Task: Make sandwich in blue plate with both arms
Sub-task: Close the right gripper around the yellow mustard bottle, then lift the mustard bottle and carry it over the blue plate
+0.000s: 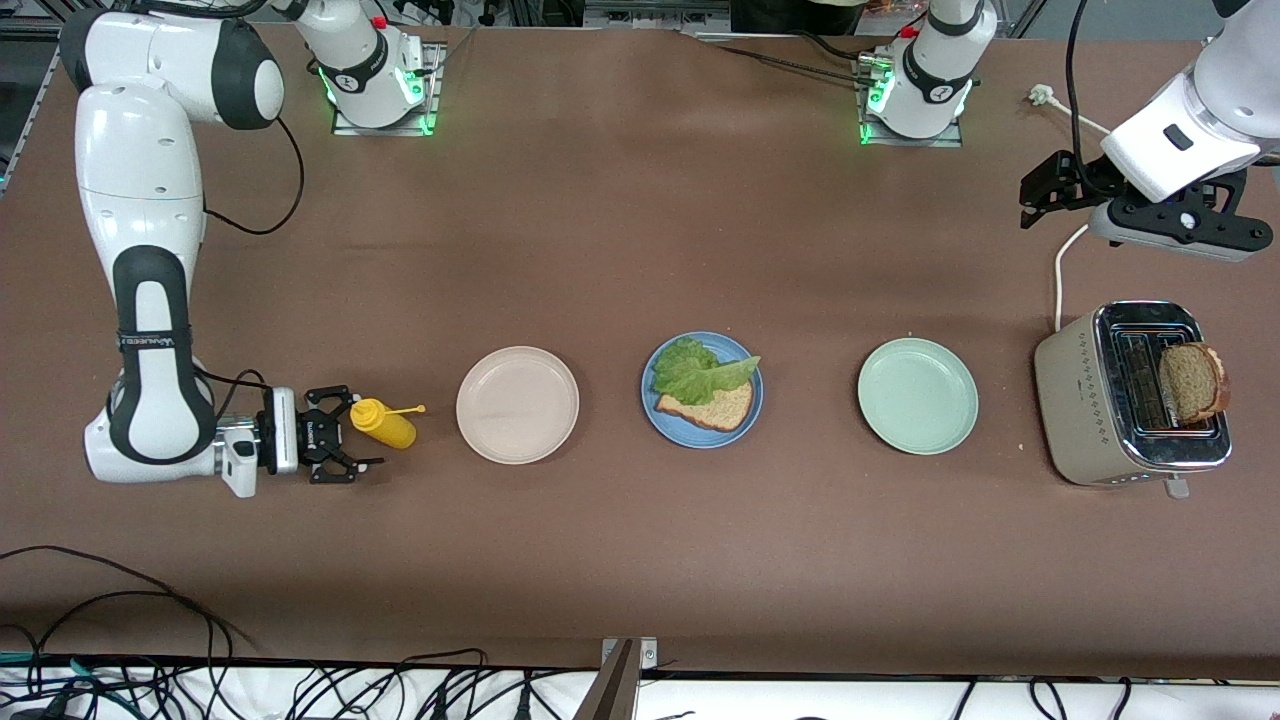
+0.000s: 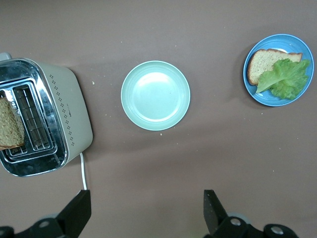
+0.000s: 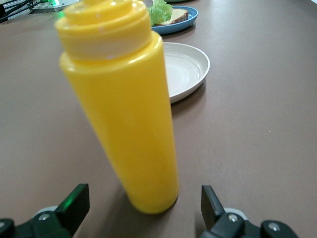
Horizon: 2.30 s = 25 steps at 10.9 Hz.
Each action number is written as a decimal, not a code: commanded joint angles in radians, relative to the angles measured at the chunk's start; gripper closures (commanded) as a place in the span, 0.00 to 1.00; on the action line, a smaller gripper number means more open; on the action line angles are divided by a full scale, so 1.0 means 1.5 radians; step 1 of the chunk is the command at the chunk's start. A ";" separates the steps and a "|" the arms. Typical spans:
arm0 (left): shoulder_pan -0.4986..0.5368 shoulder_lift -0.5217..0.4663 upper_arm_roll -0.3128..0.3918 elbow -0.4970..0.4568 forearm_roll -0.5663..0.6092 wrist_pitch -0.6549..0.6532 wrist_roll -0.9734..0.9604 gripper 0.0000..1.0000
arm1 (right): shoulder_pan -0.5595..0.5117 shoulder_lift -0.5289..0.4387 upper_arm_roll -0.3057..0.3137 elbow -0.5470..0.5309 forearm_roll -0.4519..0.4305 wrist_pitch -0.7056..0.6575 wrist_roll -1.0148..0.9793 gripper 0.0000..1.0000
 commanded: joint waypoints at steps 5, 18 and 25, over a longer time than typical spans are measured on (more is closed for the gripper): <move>-0.003 -0.004 0.001 -0.003 0.015 0.003 -0.004 0.00 | 0.010 0.018 0.022 0.001 0.042 0.052 -0.010 0.60; -0.003 -0.004 0.001 -0.003 0.015 0.004 -0.004 0.00 | 0.240 -0.136 -0.137 0.001 -0.194 0.092 0.379 1.00; -0.003 -0.004 0.001 -0.003 0.015 0.003 -0.003 0.00 | 0.536 -0.142 -0.407 0.024 -0.276 0.018 0.651 1.00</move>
